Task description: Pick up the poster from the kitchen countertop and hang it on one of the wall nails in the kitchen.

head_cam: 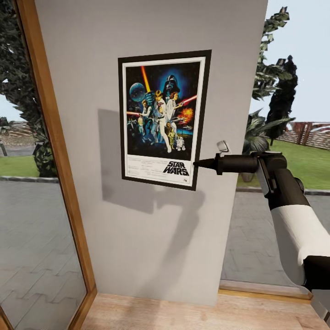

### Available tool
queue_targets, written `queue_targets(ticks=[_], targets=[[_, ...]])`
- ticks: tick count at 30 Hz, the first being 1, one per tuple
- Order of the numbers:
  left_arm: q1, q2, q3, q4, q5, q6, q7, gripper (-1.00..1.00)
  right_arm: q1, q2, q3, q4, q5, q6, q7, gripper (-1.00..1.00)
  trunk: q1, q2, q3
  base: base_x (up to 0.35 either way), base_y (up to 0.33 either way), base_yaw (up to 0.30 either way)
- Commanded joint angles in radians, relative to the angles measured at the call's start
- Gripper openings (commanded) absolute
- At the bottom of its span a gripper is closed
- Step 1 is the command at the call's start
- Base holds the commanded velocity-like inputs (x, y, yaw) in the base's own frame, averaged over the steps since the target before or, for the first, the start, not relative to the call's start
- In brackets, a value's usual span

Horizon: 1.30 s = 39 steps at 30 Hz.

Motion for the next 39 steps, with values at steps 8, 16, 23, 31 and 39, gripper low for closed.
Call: queue_targets(ticks=[8,16,23,31,39], targets=[[0.001,-0.001,0.004,-0.001,0.001,0.0,-0.006,1.0,0.0,0.0,0.0,0.0,-0.002,0.014,0.005,-1.0,0.0,-0.001,-0.01,0.0,0.0,0.0],[0.0,-0.001,0.004,-0.001,0.001,0.0,-0.006,1.0,0.0,0.0,0.0,0.0,-0.002,0.014,0.005,-1.0,0.0,-0.001,-0.023,0.0,0.0,0.0],[0.0,-0.001,0.004,-0.001,0.001,0.0,-0.006,1.0,0.0,0.0,0.0,0.0,-0.002,0.014,0.006,-1.0,0.0,-0.001,-0.031,0.0,0.0,0.0],[0.0,-0.001,0.004,-0.001,0.001,0.0,-0.006,1.0,0.0,0.0,0.0,0.0,-0.002,0.014,0.006,-1.0,0.0,-0.001,-0.032,0.0,0.0,0.0],[0.001,0.0,0.004,-0.001,0.001,0.0,-0.006,1.0,0.0,0.0,0.0,0.0,-0.002,0.014,0.005,-1.0,0.0,-0.001,-0.033,0.001,0.0,0.0]])
